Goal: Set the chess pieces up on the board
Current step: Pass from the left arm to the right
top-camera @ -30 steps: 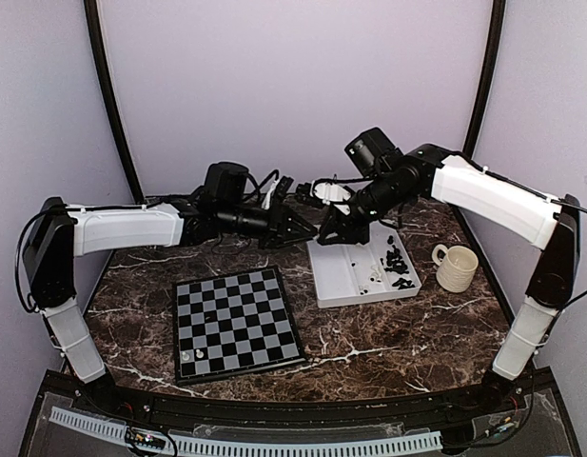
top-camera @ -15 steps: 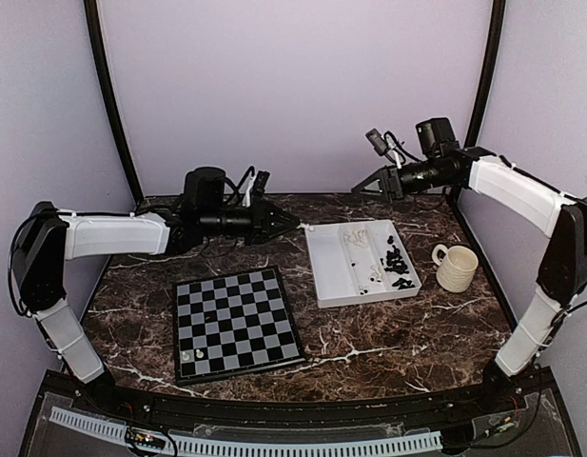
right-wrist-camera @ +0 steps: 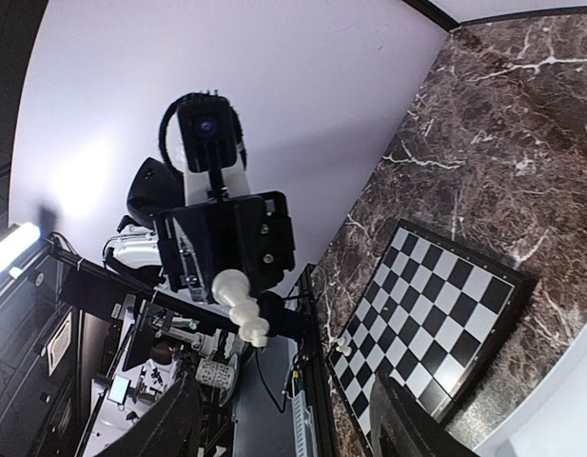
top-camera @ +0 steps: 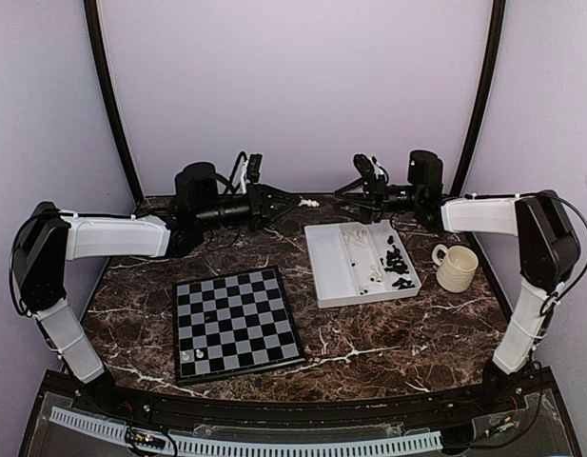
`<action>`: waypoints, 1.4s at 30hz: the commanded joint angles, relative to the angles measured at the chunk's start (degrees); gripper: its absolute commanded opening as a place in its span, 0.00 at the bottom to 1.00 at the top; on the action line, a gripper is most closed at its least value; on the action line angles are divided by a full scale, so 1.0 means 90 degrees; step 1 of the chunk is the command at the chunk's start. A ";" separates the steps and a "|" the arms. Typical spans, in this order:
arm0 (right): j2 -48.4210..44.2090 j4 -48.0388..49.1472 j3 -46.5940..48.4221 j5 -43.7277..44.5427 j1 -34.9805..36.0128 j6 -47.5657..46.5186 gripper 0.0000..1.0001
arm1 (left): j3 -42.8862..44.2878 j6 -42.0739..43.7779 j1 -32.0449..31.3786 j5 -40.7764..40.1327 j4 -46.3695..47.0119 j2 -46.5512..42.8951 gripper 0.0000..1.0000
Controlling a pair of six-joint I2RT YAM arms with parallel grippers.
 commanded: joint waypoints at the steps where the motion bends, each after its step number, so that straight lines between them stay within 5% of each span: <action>1: 0.0084 0.1290 0.0246 -0.0237 0.0235 0.0887 0.62 | -0.0036 -0.0180 0.0020 0.0014 0.0445 0.0021 0.07; 14: 0.0268 0.0958 0.0511 -0.0217 0.0602 0.0619 0.57 | -0.0112 -0.0254 0.0018 0.0082 0.0585 0.0012 0.07; 42: 0.0549 0.1395 0.0654 -0.0159 0.0750 0.0941 0.12 | -0.0217 -0.0417 0.0015 0.0216 0.0763 0.0084 0.07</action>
